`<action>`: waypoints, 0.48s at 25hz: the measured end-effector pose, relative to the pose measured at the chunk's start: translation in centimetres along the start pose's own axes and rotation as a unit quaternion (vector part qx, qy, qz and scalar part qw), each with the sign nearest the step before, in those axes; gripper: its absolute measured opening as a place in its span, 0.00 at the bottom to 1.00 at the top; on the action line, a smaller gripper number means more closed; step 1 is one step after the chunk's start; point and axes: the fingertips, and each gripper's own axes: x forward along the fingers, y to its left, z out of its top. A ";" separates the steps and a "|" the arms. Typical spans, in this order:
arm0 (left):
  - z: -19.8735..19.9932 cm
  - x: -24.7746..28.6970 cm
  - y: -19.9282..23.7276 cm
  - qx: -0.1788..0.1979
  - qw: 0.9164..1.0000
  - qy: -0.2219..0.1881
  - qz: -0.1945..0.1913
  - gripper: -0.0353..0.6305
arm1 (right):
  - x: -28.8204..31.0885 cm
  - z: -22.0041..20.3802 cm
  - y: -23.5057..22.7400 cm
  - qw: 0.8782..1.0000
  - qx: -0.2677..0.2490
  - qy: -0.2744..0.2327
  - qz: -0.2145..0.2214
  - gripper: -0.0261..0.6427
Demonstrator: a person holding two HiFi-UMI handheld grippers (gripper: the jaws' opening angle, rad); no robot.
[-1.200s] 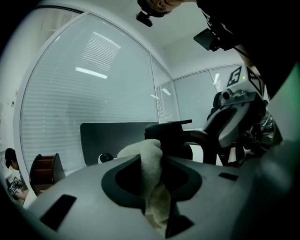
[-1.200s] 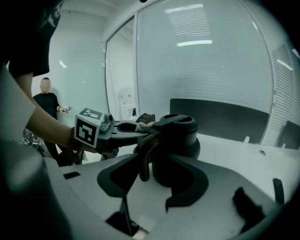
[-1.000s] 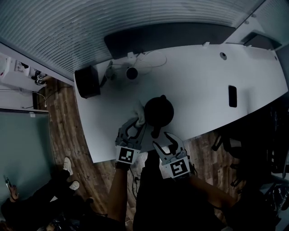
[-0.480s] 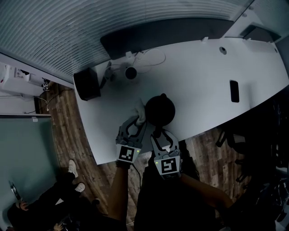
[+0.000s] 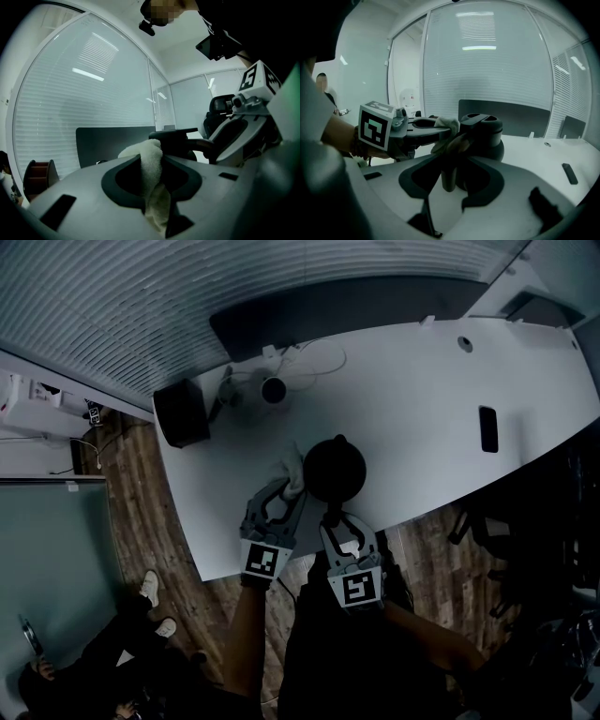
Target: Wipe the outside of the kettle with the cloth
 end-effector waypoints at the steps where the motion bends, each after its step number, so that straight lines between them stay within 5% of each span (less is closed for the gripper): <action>1: 0.0 0.2 -0.1 -0.006 1.000 -0.001 -0.003 0.22 | 0.0 0.0 0.0 1.000 -0.001 0.000 0.000 0.25; 7: -2.2 0.4 -0.5 -0.108 0.994 -0.015 -0.014 0.22 | 0.1 0.0 0.2 1.000 -0.001 0.001 0.012 0.25; 12: -3.3 0.3 -0.9 -0.132 0.991 -0.024 -0.023 0.22 | -0.3 -0.1 -0.4 1.000 -0.003 -0.013 0.029 0.25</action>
